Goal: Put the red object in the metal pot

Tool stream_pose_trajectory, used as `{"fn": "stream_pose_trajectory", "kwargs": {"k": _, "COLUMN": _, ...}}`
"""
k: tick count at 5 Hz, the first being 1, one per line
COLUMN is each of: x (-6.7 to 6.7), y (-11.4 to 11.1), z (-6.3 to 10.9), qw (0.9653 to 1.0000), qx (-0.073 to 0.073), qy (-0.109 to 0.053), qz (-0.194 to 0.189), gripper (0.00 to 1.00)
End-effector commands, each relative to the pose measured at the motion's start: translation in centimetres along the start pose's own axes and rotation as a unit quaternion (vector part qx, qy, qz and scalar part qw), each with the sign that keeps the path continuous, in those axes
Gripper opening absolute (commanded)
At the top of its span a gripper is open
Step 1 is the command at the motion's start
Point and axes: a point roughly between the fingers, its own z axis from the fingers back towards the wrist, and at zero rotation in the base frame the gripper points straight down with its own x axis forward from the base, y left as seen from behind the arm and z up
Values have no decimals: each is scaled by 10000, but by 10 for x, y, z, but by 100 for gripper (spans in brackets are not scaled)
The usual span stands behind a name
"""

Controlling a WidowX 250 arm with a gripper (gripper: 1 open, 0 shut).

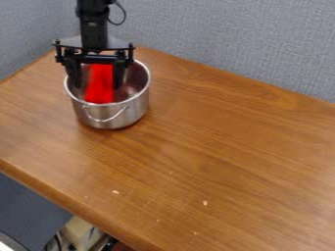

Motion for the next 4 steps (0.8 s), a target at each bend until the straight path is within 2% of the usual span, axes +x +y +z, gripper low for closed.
{"fn": "stream_pose_trajectory", "kwargs": {"k": 1, "x": 10, "y": -7, "z": 15, "qw": 9997, "qx": -25, "qy": -221, "qz": 128, "gripper": 100}}
{"fn": "stream_pose_trajectory", "kwargs": {"k": 4, "x": 1, "y": -3, "z": 8, "qw": 9988, "qx": 22, "qy": -138, "qz": 469, "gripper": 100}}
